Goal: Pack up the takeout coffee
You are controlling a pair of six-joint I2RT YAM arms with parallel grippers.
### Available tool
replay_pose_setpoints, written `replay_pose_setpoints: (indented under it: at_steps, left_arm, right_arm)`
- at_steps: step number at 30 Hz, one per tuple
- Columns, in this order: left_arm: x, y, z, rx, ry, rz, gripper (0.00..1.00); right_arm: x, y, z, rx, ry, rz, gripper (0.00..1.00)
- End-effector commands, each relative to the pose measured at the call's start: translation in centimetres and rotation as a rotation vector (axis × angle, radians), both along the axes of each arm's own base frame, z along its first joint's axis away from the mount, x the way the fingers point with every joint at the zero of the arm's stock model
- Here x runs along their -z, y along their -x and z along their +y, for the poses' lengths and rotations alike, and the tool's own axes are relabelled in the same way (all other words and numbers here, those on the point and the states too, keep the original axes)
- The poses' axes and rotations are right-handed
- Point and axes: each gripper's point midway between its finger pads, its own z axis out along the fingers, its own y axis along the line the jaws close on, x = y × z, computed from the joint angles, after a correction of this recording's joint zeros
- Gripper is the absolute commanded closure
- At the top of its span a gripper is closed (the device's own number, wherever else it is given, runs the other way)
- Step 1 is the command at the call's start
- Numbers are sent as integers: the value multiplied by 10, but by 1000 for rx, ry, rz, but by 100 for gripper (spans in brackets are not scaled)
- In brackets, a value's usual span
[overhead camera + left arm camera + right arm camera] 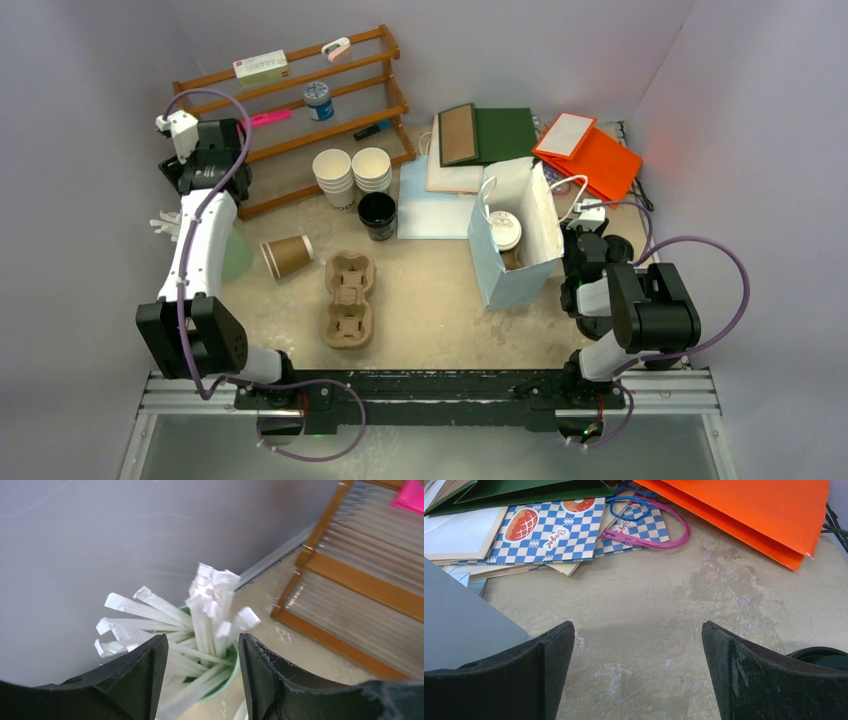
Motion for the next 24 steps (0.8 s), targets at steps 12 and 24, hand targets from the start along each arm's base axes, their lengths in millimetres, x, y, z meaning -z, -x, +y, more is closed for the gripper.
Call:
replay_pose_setpoints:
  at_steps: [12,24]
  left_arm:
    - [4,-33,13,79,5,-30,52]
    - [5,-45,16,102,-17,-5,63]
  right_arm:
    - [-19,-8,-3,10,17,-71,1]
    - [-19,-8,-3,10,16,-72,1]
